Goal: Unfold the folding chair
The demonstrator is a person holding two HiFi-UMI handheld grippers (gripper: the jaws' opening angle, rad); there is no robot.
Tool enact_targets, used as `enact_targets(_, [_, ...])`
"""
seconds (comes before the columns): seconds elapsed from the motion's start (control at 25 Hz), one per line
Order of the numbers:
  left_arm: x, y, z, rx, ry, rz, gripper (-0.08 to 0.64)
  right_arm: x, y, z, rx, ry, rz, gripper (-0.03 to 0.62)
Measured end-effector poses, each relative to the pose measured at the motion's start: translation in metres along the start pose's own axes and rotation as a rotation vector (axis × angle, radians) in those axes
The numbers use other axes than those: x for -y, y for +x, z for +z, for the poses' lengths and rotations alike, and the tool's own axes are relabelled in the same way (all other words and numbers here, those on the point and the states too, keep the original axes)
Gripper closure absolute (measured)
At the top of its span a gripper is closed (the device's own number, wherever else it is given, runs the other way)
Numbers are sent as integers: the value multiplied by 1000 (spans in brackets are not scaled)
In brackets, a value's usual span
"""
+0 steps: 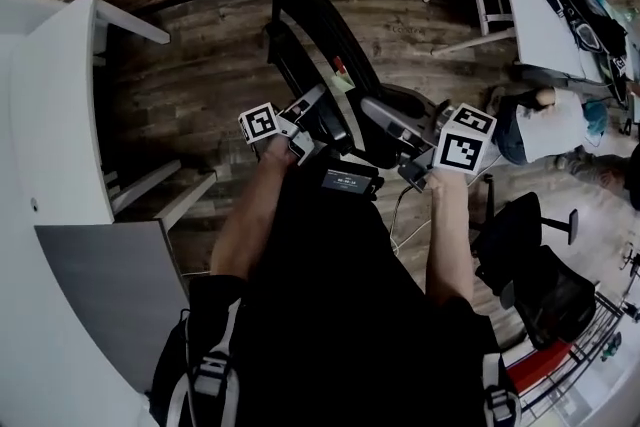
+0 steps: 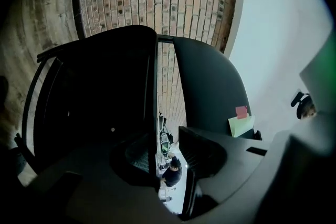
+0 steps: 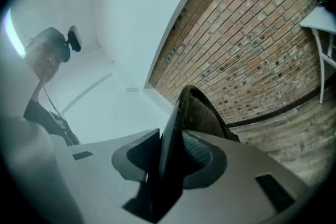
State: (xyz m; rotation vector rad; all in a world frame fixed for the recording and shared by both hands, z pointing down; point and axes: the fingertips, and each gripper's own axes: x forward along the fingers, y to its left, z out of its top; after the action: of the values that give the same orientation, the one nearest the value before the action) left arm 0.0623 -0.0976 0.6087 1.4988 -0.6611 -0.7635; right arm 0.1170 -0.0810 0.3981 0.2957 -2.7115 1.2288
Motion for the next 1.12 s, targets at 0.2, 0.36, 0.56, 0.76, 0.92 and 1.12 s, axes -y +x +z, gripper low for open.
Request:
enact_targets(0.2, [-10, 0, -6, -36, 7, 34, 433, 10, -6, -7, 50, 50, -24, 463])
enact_targets(0.36, [-12, 0, -10, -80, -5, 56, 433, 6, -7, -7, 80, 65, -53, 462])
enact_targets(0.56, [-26, -8, 0, -148, -16, 89, 433, 3, 13, -20, 107, 58, -132, 463])
enact_targets(0.76, [-48, -12, 13, -220, -39, 96, 433, 12, 34, -31, 142, 67, -239, 463])
enact_targets(0.92, [-60, -9, 23, -252, -16, 87, 433, 22, 44, -40, 154, 95, -307, 463])
enact_targets(1.12, [-71, -7, 18, -292, -35, 91, 433, 30, 45, -47, 182, 131, -351, 466])
